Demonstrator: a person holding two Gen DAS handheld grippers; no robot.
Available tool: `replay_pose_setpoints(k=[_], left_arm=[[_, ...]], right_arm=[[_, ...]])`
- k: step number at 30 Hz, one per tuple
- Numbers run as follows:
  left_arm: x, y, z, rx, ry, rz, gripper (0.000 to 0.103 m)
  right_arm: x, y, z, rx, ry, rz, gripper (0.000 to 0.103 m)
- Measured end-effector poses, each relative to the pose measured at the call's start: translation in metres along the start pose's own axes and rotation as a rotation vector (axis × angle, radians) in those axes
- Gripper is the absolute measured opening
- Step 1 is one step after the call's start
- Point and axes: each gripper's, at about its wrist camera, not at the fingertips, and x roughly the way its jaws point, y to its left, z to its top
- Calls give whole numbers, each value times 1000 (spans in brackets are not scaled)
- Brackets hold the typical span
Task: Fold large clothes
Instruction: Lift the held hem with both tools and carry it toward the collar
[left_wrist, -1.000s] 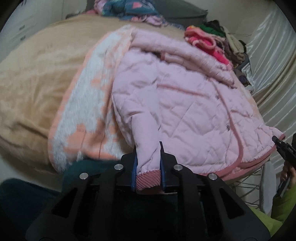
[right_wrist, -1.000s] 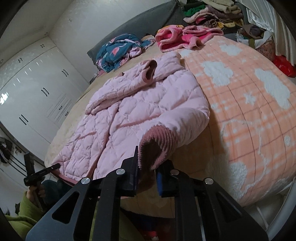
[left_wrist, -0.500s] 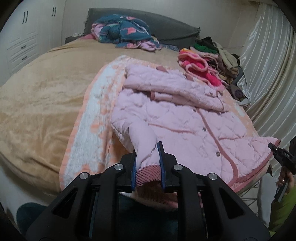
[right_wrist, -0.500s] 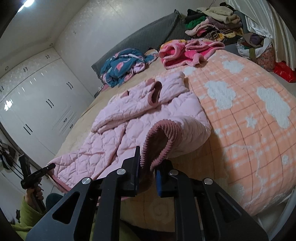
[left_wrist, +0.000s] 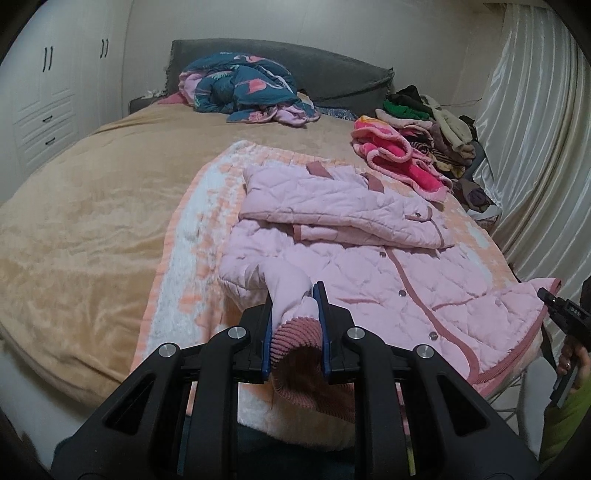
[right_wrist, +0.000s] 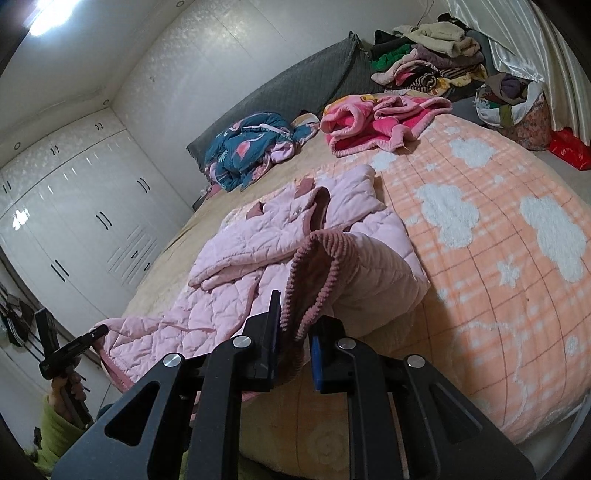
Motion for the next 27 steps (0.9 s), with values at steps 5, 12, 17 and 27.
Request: replay_pose_setpoints(k=[5, 12, 17, 27], left_arm=[[0, -6, 12, 16, -14, 9, 11], [2, -12, 27, 33, -41, 16, 11], [5, -12, 40, 42, -57, 26, 11], [18, -10, 85, 42, -103, 38, 11]], right_arm=[[3, 4, 8, -8, -13, 0, 13], [6, 6, 23, -1, -34, -4, 13], [11, 8, 36, -5, -47, -7, 12], [25, 26, 80, -73, -94, 2, 12]])
